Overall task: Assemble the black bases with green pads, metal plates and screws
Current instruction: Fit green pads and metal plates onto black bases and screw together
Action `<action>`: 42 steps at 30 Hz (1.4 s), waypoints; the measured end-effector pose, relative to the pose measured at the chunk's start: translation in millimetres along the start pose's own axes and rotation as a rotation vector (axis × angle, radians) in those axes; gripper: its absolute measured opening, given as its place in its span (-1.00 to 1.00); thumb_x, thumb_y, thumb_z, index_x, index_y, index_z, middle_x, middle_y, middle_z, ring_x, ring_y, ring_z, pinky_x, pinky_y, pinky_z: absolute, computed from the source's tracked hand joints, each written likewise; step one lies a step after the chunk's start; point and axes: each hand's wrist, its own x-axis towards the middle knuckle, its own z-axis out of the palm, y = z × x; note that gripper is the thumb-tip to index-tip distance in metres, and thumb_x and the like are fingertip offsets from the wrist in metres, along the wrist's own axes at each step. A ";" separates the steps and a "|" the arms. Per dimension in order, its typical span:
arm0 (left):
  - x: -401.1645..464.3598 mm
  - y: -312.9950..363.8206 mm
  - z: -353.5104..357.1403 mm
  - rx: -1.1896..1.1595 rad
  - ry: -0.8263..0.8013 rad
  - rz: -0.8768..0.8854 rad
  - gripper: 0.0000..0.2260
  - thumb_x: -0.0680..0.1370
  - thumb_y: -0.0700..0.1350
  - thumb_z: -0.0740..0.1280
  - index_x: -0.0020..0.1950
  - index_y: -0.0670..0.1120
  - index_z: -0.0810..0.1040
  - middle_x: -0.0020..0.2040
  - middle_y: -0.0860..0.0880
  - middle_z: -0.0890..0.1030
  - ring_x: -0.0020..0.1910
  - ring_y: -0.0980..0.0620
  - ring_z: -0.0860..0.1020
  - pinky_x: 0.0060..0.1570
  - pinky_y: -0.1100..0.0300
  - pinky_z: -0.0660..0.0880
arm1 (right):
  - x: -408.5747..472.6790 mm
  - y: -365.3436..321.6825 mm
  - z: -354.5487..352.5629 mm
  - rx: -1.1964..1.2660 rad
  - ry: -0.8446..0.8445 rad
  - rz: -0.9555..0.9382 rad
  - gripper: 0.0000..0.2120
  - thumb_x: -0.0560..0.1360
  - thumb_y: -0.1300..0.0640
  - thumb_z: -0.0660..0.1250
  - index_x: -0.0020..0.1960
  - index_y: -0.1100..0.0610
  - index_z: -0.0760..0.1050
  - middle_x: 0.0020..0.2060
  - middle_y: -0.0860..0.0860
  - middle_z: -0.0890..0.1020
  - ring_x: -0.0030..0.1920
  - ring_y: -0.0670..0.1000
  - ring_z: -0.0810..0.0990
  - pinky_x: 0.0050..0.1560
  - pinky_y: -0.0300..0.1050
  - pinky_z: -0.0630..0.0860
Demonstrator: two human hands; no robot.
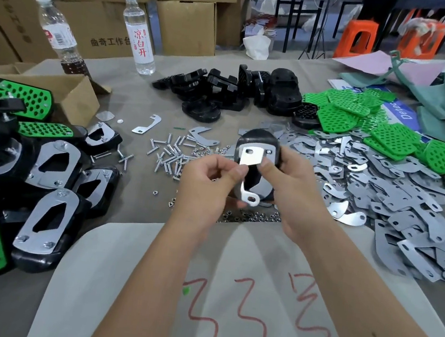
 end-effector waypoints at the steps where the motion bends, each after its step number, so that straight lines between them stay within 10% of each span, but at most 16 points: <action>1: 0.9 -2.0 -0.7 0.032 0.022 -0.002 -0.86 0.60 -0.20 0.45 -0.15 -0.16 0.62 -0.32 -0.18 0.60 -0.45 -0.07 0.52 -0.52 0.23 0.46 | -0.4 1.2 1.4 -0.014 -0.016 -0.010 -0.80 0.69 0.24 0.26 0.17 0.09 0.64 0.08 0.20 0.72 0.17 0.27 0.68 0.24 0.40 0.56; 10: 6.9 -6.8 -5.8 0.123 0.072 0.000 -0.83 0.56 -0.16 0.49 -0.23 -0.11 0.64 -0.32 -0.11 0.66 -0.42 0.01 0.54 -0.44 0.27 0.43 | -1.7 1.9 -0.2 0.036 -0.046 0.049 -0.80 0.71 0.19 0.23 0.15 0.07 0.64 0.05 0.15 0.75 -0.02 0.15 0.73 -0.05 0.05 0.65; 18: 6.2 -5.6 -5.5 0.068 0.073 0.051 -0.84 0.57 -0.17 0.49 -0.21 -0.08 0.66 -0.28 -0.06 0.67 -0.37 0.06 0.53 -0.36 0.24 0.48 | -2.4 -0.9 -0.8 0.055 -0.047 0.070 -0.77 0.73 0.17 0.20 0.16 0.14 0.65 0.08 0.15 0.74 0.15 0.26 0.70 0.21 0.27 0.58; 30: 7.3 -3.7 -7.0 -0.063 0.059 -0.037 -0.79 0.59 -0.20 0.45 -0.24 -0.12 0.59 -0.29 -0.15 0.50 -0.36 -0.02 0.40 -0.52 0.29 0.34 | -4.8 -4.6 -2.4 0.115 -0.111 0.101 -0.77 0.73 0.17 0.21 0.21 0.18 0.62 0.04 0.25 0.74 -0.02 0.27 0.73 -0.22 0.07 0.68; 42: 7.6 -4.3 -5.7 0.011 0.104 -0.021 -0.73 0.60 -0.18 0.45 -0.29 -0.14 0.55 -0.42 -0.10 0.43 -0.46 -0.02 0.38 -0.49 0.23 0.44 | -5.4 -2.5 1.7 0.067 -0.071 0.094 -0.81 0.71 0.19 0.24 0.20 0.20 0.61 0.07 0.29 0.71 0.07 0.38 0.70 0.09 0.50 0.59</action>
